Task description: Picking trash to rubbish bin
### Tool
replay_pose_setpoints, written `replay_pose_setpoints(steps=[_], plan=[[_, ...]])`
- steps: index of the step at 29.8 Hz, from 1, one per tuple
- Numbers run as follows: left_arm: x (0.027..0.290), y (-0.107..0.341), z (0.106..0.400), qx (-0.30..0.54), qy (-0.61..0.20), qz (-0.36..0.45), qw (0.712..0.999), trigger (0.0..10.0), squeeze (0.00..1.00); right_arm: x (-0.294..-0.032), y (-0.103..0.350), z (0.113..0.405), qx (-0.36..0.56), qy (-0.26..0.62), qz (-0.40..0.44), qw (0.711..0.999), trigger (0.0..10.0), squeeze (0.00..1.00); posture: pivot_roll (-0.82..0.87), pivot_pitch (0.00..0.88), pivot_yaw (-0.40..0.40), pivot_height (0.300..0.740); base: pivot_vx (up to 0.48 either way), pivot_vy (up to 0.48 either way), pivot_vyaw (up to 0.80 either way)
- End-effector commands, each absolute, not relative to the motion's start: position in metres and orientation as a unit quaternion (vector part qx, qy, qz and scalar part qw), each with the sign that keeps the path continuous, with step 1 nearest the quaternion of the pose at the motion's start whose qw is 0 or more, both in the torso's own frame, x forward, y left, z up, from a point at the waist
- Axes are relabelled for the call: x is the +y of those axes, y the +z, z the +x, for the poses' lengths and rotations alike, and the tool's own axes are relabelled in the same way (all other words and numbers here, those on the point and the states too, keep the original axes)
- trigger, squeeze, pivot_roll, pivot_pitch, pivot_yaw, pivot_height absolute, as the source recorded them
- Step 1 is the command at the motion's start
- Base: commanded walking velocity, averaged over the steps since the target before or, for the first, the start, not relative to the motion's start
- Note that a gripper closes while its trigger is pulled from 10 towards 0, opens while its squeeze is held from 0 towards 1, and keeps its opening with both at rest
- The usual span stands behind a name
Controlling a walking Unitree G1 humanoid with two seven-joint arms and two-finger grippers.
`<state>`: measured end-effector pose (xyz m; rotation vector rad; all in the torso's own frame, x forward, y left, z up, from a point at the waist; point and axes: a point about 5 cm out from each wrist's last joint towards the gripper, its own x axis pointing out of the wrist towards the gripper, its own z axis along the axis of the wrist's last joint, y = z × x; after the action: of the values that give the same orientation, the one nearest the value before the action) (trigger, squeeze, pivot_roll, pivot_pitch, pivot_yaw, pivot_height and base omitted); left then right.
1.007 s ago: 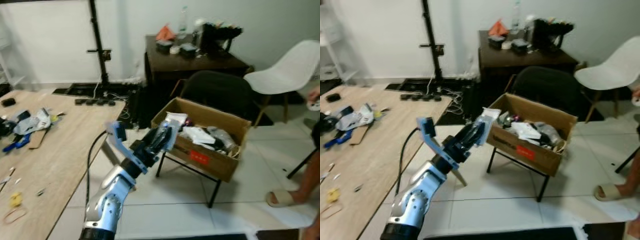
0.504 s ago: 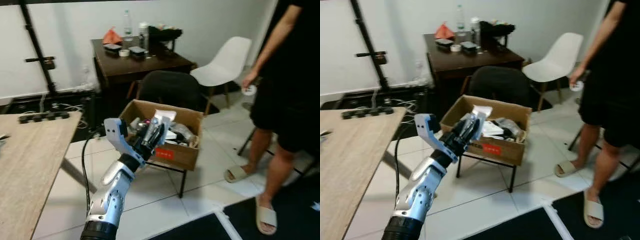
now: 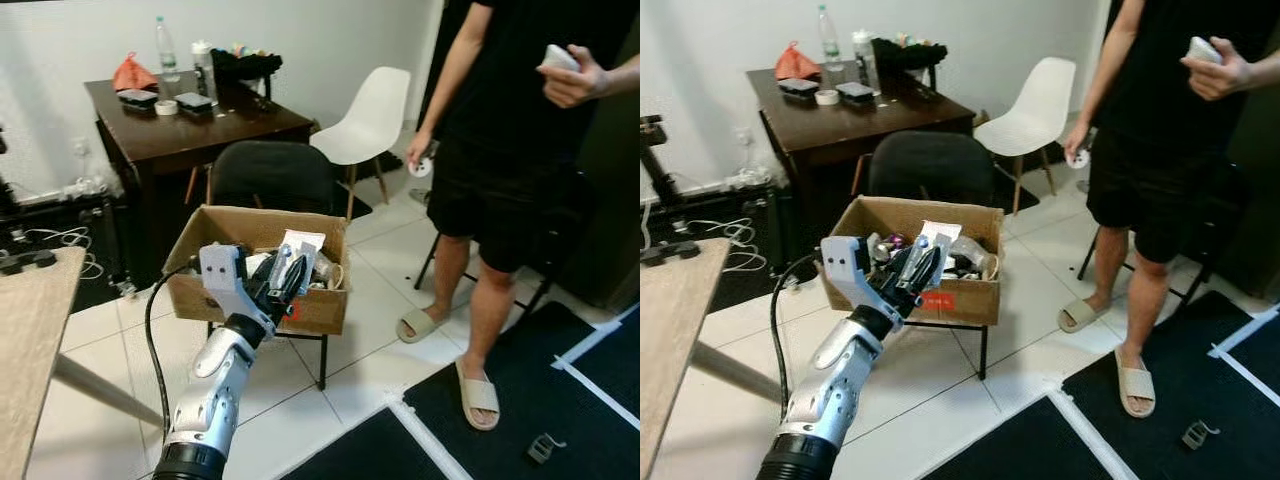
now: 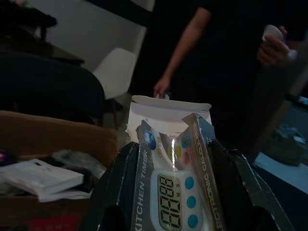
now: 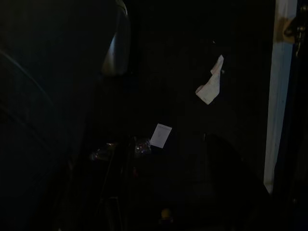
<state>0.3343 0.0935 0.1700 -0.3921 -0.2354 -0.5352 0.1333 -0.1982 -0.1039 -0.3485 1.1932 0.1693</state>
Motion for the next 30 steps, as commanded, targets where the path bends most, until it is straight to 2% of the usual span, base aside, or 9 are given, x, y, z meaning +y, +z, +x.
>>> replay_pose_setpoints(steps=[1,25,30], plan=[[0.0932,0.1630,0.3327,-0.108,-0.264,-0.186,0.940,10.0,0.00,-0.1993,-0.1056,0.1275,0.564,0.080,-0.158,0.806,10.0,0.00,-0.11,0.086,0.045,0.740,0.240,0.000,0.00],[0.0898,0.1613,0.3303,-0.111,-0.278,-0.177,0.938,10.0,0.00,-0.1970,-0.1080,0.1211,0.572,0.083,-0.161,0.800,10.0,0.00,-0.11,0.096,0.048,0.740,0.269,0.000,0.00],[0.0885,0.1625,0.3308,-0.113,-0.281,-0.177,0.936,10.0,0.00,-0.1978,-0.1078,0.1213,0.573,0.085,-0.163,0.799,10.0,0.00,-0.11,0.086,0.045,0.740,0.349,0.000,-0.78]])
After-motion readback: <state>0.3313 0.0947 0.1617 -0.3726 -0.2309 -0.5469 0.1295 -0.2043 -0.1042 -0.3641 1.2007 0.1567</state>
